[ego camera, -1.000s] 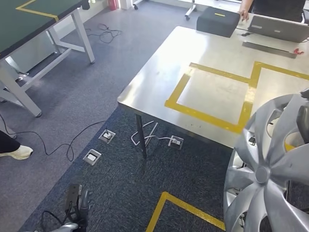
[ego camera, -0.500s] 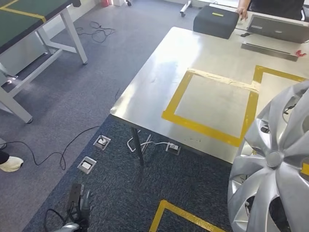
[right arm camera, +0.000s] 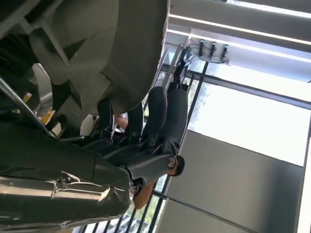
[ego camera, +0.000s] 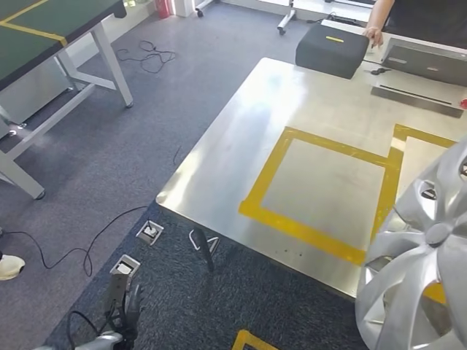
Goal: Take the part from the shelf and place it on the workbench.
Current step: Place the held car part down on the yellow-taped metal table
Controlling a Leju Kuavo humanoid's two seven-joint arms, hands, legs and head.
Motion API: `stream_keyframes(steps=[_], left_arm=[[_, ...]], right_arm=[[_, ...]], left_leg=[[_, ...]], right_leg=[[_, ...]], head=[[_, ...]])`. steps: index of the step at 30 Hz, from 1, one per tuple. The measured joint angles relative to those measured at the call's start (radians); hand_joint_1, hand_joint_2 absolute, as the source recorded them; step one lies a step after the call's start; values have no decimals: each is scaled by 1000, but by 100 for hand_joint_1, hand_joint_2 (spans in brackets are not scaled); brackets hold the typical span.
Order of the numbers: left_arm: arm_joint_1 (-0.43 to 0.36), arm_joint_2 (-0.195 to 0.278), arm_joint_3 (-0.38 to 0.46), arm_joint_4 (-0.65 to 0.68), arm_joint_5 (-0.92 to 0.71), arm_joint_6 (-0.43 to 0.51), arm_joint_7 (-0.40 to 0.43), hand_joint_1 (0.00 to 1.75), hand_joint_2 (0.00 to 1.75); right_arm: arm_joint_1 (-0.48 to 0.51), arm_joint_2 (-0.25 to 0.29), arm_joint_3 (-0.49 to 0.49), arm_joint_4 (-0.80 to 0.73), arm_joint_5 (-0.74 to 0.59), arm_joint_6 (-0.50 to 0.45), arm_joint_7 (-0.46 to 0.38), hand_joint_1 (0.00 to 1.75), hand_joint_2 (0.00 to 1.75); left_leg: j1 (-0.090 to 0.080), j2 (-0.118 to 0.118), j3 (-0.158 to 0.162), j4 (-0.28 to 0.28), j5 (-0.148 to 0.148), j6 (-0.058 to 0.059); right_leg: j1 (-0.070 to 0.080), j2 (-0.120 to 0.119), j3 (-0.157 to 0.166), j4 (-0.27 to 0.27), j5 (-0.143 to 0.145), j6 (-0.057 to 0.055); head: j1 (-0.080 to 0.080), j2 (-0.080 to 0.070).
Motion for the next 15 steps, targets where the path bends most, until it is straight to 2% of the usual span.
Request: stream_keyframes(steps=[1, 2, 3, 4, 5, 6, 7, 8, 9, 11, 12, 13, 15], left_arm=[[-3, -1, 0, -1, -2, 0, 0, 0, 0], [-5, -2, 0, -1, -4, 0, 1, 0, 0], [-7, -3, 0, -2, -6, 0, 1, 0, 0], [-8, -5, 0, -2, -8, 0, 1, 0, 0], [-8, -5, 0, -2, -10, 1, 1, 0, 0], [-8, -5, 0, -2, -11, 2, 1, 0, 0], [-7, -5, 0, -2, -11, 2, 2, 0, 0], [-7, -4, -1, -2, -11, 3, 2, 0, 0], [-7, -3, -1, -2, -12, 4, 2, 0, 0], [-6, 0, -1, -2, -12, 5, 2, 0, 0], [-6, 1, -1, -2, -12, 6, 3, 0, 0], [-5, 1, -1, -2, -12, 7, 3, 0, 0], [-5, 0, -1, -2, -12, 10, 5, 0, 0]], right_arm=[[-6, -5, 0, 1, 6, -10, 5, 175, 175], [-13, -9, 0, 2, 14, -20, 11, 175, 175], [-17, -12, 1, 5, 23, -30, 18, 175, 175], [-19, -16, 2, 9, 30, -39, 25, 175, 175], [-20, -18, 4, 15, 36, -45, 30, 175, 175], [-19, -20, 6, 20, 40, -49, 34, 175, 175], [-19, -22, 7, 26, 41, -51, 35, 175, 175], [-19, -24, 9, 31, 42, -52, 36, 175, 175], [-19, -25, 9, 36, 42, -53, 36, 175, 175], [-20, -26, 11, 47, 42, -54, 37, 175, 175], [-21, -27, 12, 53, 42, -54, 36, 175, 175], [-21, -27, 14, 59, 42, -54, 36, 175, 175], [-24, -29, 17, 70, 46, -55, 33, 175, 175]], left_leg=[[1, 1, -20, 39, 13, -5], [1, 3, -56, 97, 23, -10], [1, 4, -105, 166, 19, -14], [2, 5, -155, 229, -1, -17], [2, 6, -200, 273, -36, -19], [3, 6, -235, 294, -71, -20], [3, 6, -256, 289, -90, -20], [3, 6, -265, 256, -81, -18], [2, 6, -263, 197, -37, -15], [-2, 6, -249, 59, 94, -8], [-5, 5, -243, 12, 145, -5], [-7, 5, -241, -11, 175, -2], [-4, 5, -234, -18, 192, 2]], right_leg=[[-2, 0, 10, -7, -3, -4], [-4, 0, 21, -14, -4, -9], [-6, 0, 32, -21, -9, -12], [-7, 0, 43, -27, -14, -15], [-8, 0, 53, -30, -22, -17], [-9, 1, 66, -33, -32, -17], [-10, 2, 78, -34, -41, -17], [-10, 3, 92, -34, -53, -16], [-11, 4, 107, -34, -64, -15], [-10, 6, 129, -32, -86, -9], [-8, 8, 134, -30, -96, -4], [-6, 10, 136, -28, -105, 1], [-4, 14, 140, -29, -121, 9]], head=[[-1, 0], [-2, 0], [-4, 0], [-6, 0], [-7, 0], [-8, 0], [-9, 0], [-10, 0], [-11, 0], [-11, 0], [-11, 0], [-11, 0], [-11, 0]])
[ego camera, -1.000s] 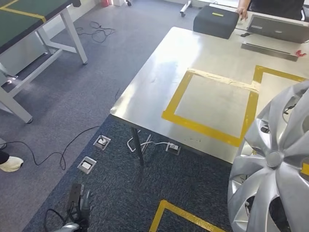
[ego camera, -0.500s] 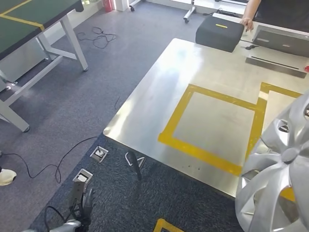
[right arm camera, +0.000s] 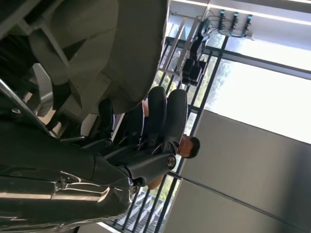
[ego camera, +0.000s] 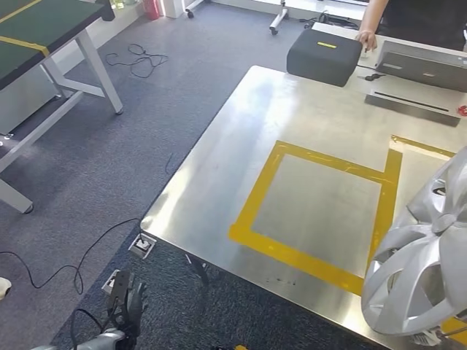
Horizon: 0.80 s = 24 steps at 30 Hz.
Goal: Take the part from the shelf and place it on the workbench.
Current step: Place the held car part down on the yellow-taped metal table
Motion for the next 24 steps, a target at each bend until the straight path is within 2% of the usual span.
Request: stream_keyframes(steps=[1, 3, 5, 6, 7, 8, 9, 11, 12, 13, 14, 17, 21, 24], left_arm=[[-1, -1, 0, 0, 0, 2, 0, 0, 0], [-6, -4, 0, -1, 0, 4, 0, 0, 0], [-8, -4, 0, -1, 0, 7, 0, 0, 0], [-7, -5, 0, -1, 0, 9, 0, 0, 0], [-7, -6, 0, -1, 1, 10, 0, 0, 0], [-6, -6, 0, -1, 1, 11, 0, 0, 0], [-6, -7, 0, -1, 1, 11, -1, 0, 0], [-6, -9, 0, -1, 0, 11, -3, 0, 0], [-7, -9, 0, -1, 0, 11, -5, 0, 0], [-8, -8, 0, -1, 0, 11, -6, 0, 0], [-8, -8, 0, -1, -1, 11, -6, 0, 0], [-7, -7, -1, -1, -2, 11, -6, 0, 0], [-8, -7, -1, -1, -6, 11, -7, 0, 0], [-8, -7, -1, -1, -11, 11, -6, 0, 0]], right_arm=[[-3, -1, 0, 4, 5, 0, -1, 175, 175], [-12, -6, 1, 13, 15, -3, -3, 175, 175], [-15, -10, 3, 23, 19, -6, -3, 175, 175], [-14, -11, 5, 29, 20, -8, -3, 175, 175], [-14, -12, 7, 36, 21, -8, -2, 175, 175], [-13, -12, 8, 42, 25, -9, -1, 175, 175], [-13, -13, 9, 47, 32, -10, 0, 175, 175], [-16, -14, 10, 59, 54, -11, 8, 175, 175], [-19, -16, 11, 66, 67, -12, 16, 175, 175], [-20, -17, 11, 72, 79, -13, 24, 175, 175], [-22, -19, 12, 79, 89, -13, 31, 175, 175], [-22, -22, 12, 95, 105, -14, 43, 175, 175], [-37, -33, 12, 126, 183, 11, 110, 175, 175], [-64, -53, 12, 168, 251, 58, 166, 175, 175]], left_leg=[[3, 0, 5, -4, 5, 2], [8, 2, 17, -9, 1, 11], [8, 2, 25, -10, -8, 17], [8, 2, 29, -10, -13, 18], [8, 1, 34, -10, -18, 17], [8, 0, 42, -9, -23, 16], [9, -1, 51, -9, -29, 13], [9, -4, 66, -8, -40, 4], [8, -5, 68, -7, -43, 0], [5, -7, 67, -5, -46, -3], [2, -7, 64, -3, -46, 1], [0, -7, 63, -5, -42, 18], [1, -5, 70, -16, -41, 15], [1, -5, 72, -22, -39, 8]], right_leg=[[0, -1, 0, 5, -10, 4], [-3, -8, -26, 69, -52, 16], [-7, -14, -98, 214, -113, 27], [-11, -15, -134, 275, -129, 30], [-14, -15, -161, 312, -130, 34], [-18, -17, -163, 297, -103, 37], [-22, -18, -146, 241, -58, 39], [-26, -19, -90, 90, 31, 42], [-25, -19, -67, 38, 50, 40], [-25, -18, -56, 12, 55, 36], [-23, -17, -51, 4, 52, 33], [-24, -13, -50, -1, 52, 30], [-22, -12, -50, -1, 50, 24], [-21, -13, -50, -1, 49, 20]], head=[[-1, 0], [1, 0], [3, 0], [3, 0], [3, 0], [3, 0], [3, 0], [5, 0], [5, 0], [5, 0], [4, 0], [-1, 0], [-3, 0], [-4, 0]])
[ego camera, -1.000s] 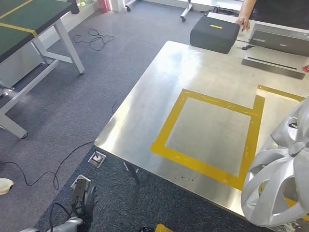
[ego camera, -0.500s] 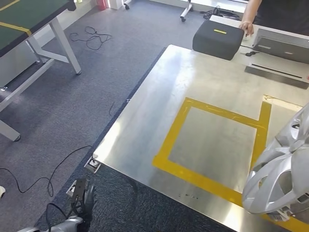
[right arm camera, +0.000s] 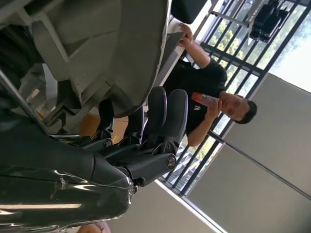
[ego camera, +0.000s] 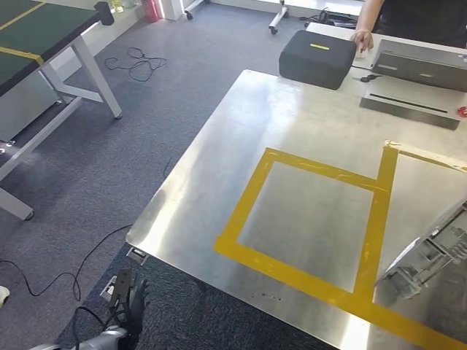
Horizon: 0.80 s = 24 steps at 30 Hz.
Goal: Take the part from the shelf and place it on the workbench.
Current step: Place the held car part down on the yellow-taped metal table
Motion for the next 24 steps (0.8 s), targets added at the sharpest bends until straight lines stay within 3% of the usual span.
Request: stream_keyframes(steps=[5, 9, 15, 21, 24], left_arm=[[0, -1, 0, 0, -4, 0, 0, 0, 0], [-1, -3, 0, 0, -8, 0, 0, 0, 0], [-2, -8, 0, 0, -20, 1, 0, 0, 0], [-2, -11, 0, 0, -23, 2, 0, 0, 0], [-2, -11, 0, 0, -21, 2, -1, 0, 0]], right_arm=[[-23, -22, -1, 49, 27, 15, 23, 175, 175], [-46, -43, 4, 86, 127, 26, 88, 175, 175], [-101, -109, 10, 170, 370, 109, 232, 175, 175], [-119, -155, 11, 209, 432, 153, 282, 175, 175], [-130, -172, 19, 217, 498, 228, 341, 175, 175]], left_leg=[[1, 0, 1, -3, 0, -13], [1, 0, 1, -3, -2, -18], [0, -1, 1, -3, -2, -18], [-2, -1, 1, -3, -2, -17], [-3, -1, 1, -3, -2, -17]], right_leg=[[1, 0, 0, 0, -1, -2], [0, -1, 0, 0, -1, -2], [-2, -2, 2, -3, -1, -2], [-3, -2, 4, -6, -1, -1], [-4, -3, 4, -6, -1, -1]], head=[[0, 0], [0, 0], [0, 0], [0, 0], [0, 0]])
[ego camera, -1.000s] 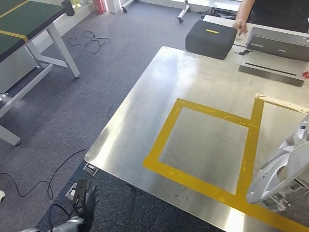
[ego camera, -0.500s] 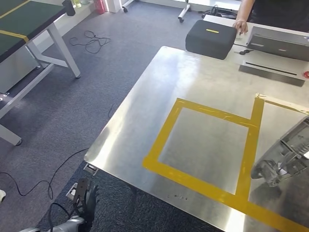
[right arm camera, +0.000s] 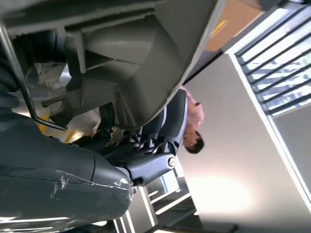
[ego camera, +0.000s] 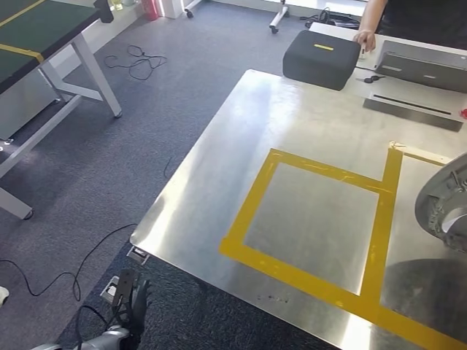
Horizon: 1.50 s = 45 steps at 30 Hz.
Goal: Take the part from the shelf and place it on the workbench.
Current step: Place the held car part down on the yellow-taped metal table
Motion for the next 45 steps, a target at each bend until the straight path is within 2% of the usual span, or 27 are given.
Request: stream_keyframes(steps=[5, 11, 15, 21, 32, 35, 41, 45], left_arm=[[7, 1, 0, 0, 5, 0, -14, 0, 0], [16, 2, 0, 0, 5, 0, -21, 0, 0], [19, 2, 0, 0, -1, -3, -21, 0, 0], [21, 5, 0, 0, -2, -13, -20, 0, 0], [21, 6, 0, 0, -3, -19, -22, 0, 0], [22, 6, 0, 0, -4, -21, -30, 0, 0], [22, 6, 0, 0, -5, -22, -38, 0, 0], [20, 8, 0, 0, -5, -23, -38, 0, 0]], right_arm=[[-31, -54, 21, 2, 104, 201, 110, 175, 175], [-20, -129, 8, -4, 184, 339, 135, 175, 175], [61, -168, -74, -6, 248, 461, 137, 175, 175], [145, -200, -225, -17, 279, 682, 138, 175, 175], [214, -206, -383, -26, 321, 888, 138, 175, 175], [221, -209, -403, -25, 270, 900, 138, 175, 175], [217, -210, -394, -22, 176, 815, 138, 175, 175], [204, -210, -373, -20, 153, 795, 138, 175, 175]], left_leg=[[-1, -1, 0, 0, 0, 0], [0, -1, 0, 0, -1, 1], [0, -1, 1, 0, -1, 2], [0, -1, 4, -1, -2, 3], [2, -2, 9, -2, -3, 2], [3, -2, 10, -2, -4, 3], [3, -1, 11, -2, -7, 4], [3, 0, 11, -2, -8, 5]], right_leg=[[-2, 0, 0, 0, 0, 0], [-2, 0, 0, -1, -1, 1], [-1, -1, 2, -2, -1, 1], [-1, 0, 4, -3, -1, 1], [1, -2, 14, -9, -2, 1], [3, -2, 17, -10, -2, 1], [4, -2, 18, -13, -3, 2], [5, -1, 19, -13, -3, 3]], head=[[0, 0], [0, 0], [0, 0], [-14, 0], [-35, 0], [-39, 0], [-51, 0], [-60, 0]])
